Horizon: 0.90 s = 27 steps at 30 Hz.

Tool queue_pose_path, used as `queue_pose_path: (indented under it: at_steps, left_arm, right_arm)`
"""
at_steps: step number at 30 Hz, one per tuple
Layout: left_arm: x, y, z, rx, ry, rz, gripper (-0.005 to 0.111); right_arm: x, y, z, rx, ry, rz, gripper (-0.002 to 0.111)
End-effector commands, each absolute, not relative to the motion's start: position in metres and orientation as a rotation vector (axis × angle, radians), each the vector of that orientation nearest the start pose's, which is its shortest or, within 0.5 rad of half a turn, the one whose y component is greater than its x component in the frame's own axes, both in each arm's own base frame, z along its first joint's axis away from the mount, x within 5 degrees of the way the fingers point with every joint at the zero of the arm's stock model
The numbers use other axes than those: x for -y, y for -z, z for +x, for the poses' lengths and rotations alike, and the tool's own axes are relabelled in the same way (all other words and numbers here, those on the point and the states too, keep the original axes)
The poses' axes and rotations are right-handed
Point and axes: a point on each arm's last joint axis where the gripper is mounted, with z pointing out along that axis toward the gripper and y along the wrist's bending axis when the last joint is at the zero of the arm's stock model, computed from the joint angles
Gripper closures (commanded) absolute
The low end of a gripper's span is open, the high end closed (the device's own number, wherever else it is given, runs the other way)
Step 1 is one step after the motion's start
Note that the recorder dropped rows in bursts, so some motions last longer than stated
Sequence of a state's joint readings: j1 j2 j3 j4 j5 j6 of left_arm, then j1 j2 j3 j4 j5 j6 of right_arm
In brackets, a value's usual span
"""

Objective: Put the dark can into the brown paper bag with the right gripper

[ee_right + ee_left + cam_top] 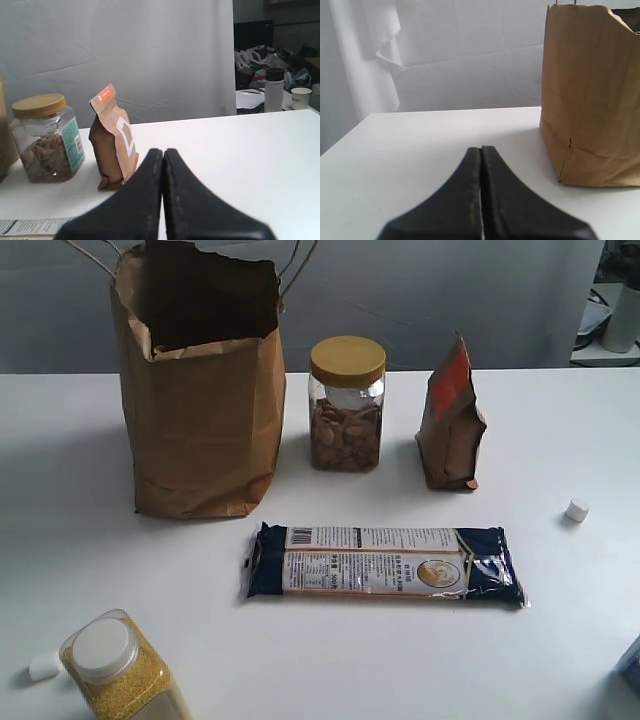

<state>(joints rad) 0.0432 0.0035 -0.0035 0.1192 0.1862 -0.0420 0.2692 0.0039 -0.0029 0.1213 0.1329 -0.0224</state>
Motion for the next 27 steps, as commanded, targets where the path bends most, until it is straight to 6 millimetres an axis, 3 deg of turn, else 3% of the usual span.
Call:
queue_pose_path:
  at_steps: [1,2,5,7,25,27]
  left_arm:
    - [-0.0041,-0.1968,0.0559,-1.665,-0.104,0.015,0.107]
    - [-0.0041,-0.1968,0.0559,-1.665,-0.104,0.015,0.107]
    - [-0.0041,-0.1968,0.0559,-1.665,-0.104,0.015,0.107]
    - [-0.0041,-0.1968,0.0559,-1.665,-0.104,0.015,0.107]
    - [-0.0041,-0.1968,0.0559,-1.665,-0.104,0.015,0.107]
    - [-0.0041,-0.1968,0.0559,-1.665,-0.104,0.015,0.107]
  right_arm:
    - [-0.0166,-0.2006,0.0539,-1.622,-0.295,-0.157,0.108]
    - [-0.0166,-0.2006,0.0539,-1.622,-0.295,-0.157,0.108]
    - [-0.0189,-0.2014,0.0532,-1.640,-0.558,0.077,0.108]
    - [-0.0195,-0.2021,0.0530,-1.636,-0.616,0.126,0.108]
    - [-0.0196,-0.2021,0.0530,-1.636,-0.620,0.129,0.108]
    - [-0.0186,-0.2025,0.0533,-1.626,-0.524,0.044,0.108]
